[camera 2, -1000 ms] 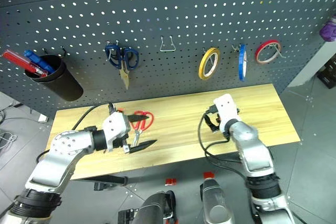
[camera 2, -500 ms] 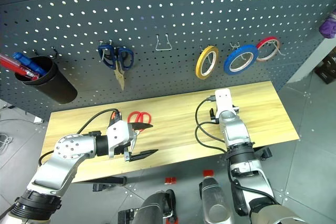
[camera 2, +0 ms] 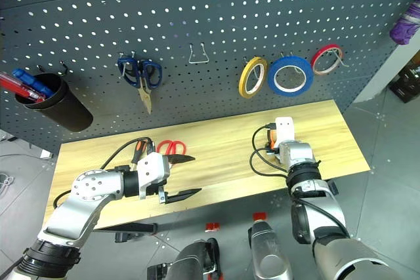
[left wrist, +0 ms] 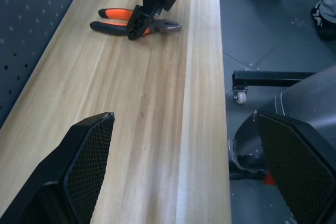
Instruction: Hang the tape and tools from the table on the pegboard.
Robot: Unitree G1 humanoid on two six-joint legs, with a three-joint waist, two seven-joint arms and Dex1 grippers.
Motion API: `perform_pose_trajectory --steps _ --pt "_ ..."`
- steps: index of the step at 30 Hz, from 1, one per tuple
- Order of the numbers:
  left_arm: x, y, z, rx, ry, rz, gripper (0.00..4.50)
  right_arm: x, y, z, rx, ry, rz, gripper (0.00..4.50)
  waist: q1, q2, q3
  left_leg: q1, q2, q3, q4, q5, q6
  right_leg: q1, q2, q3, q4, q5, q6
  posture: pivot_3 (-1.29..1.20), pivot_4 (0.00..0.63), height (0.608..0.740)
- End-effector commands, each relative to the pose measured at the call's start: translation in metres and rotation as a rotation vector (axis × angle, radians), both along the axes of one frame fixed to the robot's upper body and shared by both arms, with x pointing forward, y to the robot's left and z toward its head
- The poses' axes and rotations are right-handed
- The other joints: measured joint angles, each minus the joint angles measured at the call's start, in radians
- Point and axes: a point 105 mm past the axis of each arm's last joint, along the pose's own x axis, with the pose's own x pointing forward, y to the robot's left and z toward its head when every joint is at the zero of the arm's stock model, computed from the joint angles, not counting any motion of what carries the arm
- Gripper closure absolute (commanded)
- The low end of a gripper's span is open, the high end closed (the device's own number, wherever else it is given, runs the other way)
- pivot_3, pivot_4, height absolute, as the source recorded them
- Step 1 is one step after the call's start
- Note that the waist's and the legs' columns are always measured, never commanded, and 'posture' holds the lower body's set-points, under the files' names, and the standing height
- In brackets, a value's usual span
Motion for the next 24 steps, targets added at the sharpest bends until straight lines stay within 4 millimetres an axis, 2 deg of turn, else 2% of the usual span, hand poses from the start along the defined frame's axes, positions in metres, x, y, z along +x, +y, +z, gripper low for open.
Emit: perform_pose_trajectory --steps 1,3,9,11,12,15,20,24 --pt "0.000 -0.002 0.004 0.000 -0.024 -0.007 0.00 -0.001 0.001 -0.008 -0.012 0.026 0.025 0.04 0.000 0.000 0.000 0.000 0.000 0.000 0.000 0.000 0.000 0.000 0.000 0.000 0.000 0.000 0.000 -0.34 0.283 0.740" --pt "0.000 -0.001 0.003 -0.001 -0.024 0.001 0.00 -0.002 0.002 -0.013 -0.033 0.039 0.045 0.04 0.000 0.000 0.000 0.000 0.000 0.000 0.000 0.000 0.000 0.000 0.000 0.000 0.000 0.000 0.000 -0.34 0.282 0.740" --pt "0.001 0.005 0.012 -0.127 0.002 0.082 0.00 -0.001 0.009 -0.012 -0.020 0.034 0.079 1.83 0.000 -0.001 -0.001 0.002 0.000 0.001 0.000 0.000 0.000 0.001 0.000 0.002 0.001 0.000 0.000 -0.34 0.278 0.740" --pt "0.002 0.013 0.014 -0.148 -0.020 0.127 0.00 0.004 0.017 -0.004 -0.025 -0.013 0.112 1.87 0.000 -0.001 -0.001 0.002 0.000 0.001 0.000 0.000 0.000 0.000 0.000 0.002 0.001 0.000 0.000 -0.33 0.278 0.740" --pt "0.002 0.019 0.016 -0.161 -0.026 0.163 0.00 0.005 0.026 0.004 0.004 -0.058 0.135 1.87 0.000 -0.001 -0.001 0.002 0.000 0.001 0.000 0.000 0.000 0.000 0.000 0.002 0.001 0.000 0.000 -0.33 0.279 0.740" --pt "0.001 0.032 0.019 -0.180 -0.040 0.233 0.00 -0.003 0.044 0.020 0.054 -0.133 0.189 1.87 0.001 -0.001 0.000 0.001 0.001 0.002 0.000 0.000 0.000 -0.001 0.001 0.003 0.002 0.000 0.000 -0.32 0.284 0.740" --pt "-0.008 0.045 0.032 -0.281 -0.071 0.344 0.00 -0.061 0.095 0.090 0.065 -0.578 0.452 1.87 0.013 0.000 0.000 -0.003 0.001 0.002 -0.001 0.000 0.000 -0.007 0.001 0.005 0.005 0.000 0.000 -0.30 0.297 0.740" --pt "-0.015 0.053 0.047 -0.372 -0.115 0.430 0.00 -0.109 0.130 0.165 0.099 -0.969 0.597 1.87 0.022 -0.003 0.002 -0.007 -0.001 0.006 0.001 0.000 -0.001 -0.014 0.001 0.012 0.005 0.000 0.002 -0.28 0.317 0.740"
